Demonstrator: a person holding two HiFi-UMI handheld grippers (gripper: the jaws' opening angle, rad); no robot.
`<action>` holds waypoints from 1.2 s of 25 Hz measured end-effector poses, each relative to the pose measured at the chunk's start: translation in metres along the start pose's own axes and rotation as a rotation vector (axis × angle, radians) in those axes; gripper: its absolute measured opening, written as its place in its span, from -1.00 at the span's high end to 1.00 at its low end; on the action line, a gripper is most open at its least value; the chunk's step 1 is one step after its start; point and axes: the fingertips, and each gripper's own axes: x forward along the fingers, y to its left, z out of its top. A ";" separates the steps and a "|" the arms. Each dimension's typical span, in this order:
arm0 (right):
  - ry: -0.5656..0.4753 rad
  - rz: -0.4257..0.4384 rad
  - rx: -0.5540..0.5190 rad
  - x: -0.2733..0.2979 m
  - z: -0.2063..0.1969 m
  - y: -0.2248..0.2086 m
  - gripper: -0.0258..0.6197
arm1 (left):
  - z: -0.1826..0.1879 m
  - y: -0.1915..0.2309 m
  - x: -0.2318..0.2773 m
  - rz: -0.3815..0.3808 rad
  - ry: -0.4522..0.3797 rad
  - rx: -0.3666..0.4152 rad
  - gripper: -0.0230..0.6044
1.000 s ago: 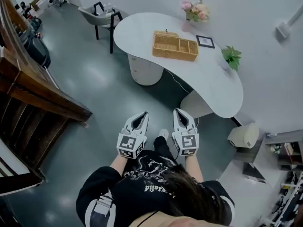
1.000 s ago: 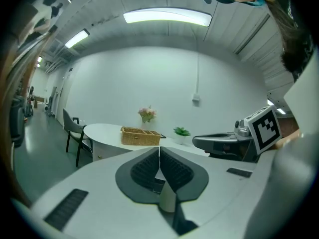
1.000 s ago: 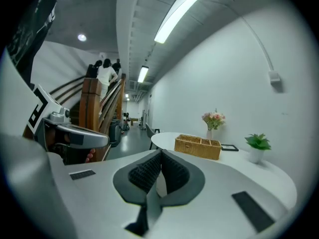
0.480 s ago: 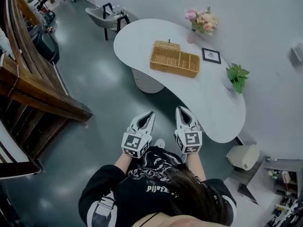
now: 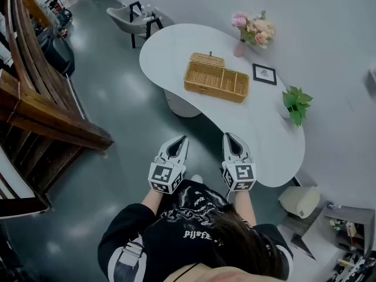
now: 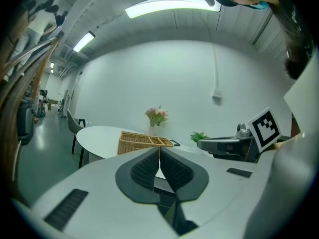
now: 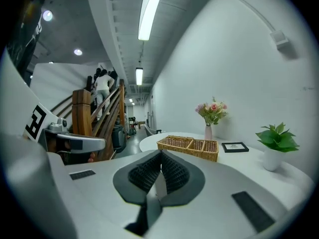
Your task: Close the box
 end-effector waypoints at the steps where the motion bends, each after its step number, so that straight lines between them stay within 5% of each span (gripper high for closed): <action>1: 0.000 -0.009 0.004 0.004 0.001 -0.003 0.84 | 0.001 0.006 0.005 -0.003 0.000 0.003 0.85; 17: 0.043 -0.192 0.053 0.153 0.052 -0.066 0.84 | 0.067 0.131 0.162 -0.112 0.017 0.043 0.85; 30: 0.090 -0.364 0.122 0.251 0.090 -0.107 0.84 | 0.103 0.230 0.239 -0.176 0.056 0.070 0.85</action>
